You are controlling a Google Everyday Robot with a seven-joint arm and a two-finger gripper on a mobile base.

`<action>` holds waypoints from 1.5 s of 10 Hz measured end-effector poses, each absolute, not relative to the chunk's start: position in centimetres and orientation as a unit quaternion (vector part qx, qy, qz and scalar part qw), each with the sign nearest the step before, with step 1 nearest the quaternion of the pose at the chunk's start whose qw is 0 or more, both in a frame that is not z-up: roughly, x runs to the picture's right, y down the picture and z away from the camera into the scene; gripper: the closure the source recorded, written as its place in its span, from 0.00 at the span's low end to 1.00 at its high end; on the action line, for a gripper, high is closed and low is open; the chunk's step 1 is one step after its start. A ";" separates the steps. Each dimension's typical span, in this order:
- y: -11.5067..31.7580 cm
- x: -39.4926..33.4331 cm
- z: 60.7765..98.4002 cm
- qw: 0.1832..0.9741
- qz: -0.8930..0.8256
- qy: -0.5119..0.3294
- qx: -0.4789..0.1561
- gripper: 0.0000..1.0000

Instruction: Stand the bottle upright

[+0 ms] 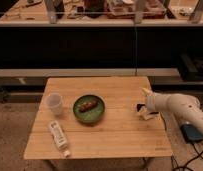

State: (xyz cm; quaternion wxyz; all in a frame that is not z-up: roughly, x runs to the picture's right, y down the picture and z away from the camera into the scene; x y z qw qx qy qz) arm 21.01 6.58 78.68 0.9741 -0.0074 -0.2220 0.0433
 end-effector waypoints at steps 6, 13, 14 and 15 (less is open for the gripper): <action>5.0 20.6 79.1 0.976 -0.029 -0.213 0.009 0.20; 3.3 8.7 75.9 0.897 -0.340 -0.276 0.059 0.20; 4.8 7.0 75.6 0.875 -0.389 -0.283 0.061 0.20; 6.6 5.0 75.6 0.846 -0.444 -0.289 0.060 0.20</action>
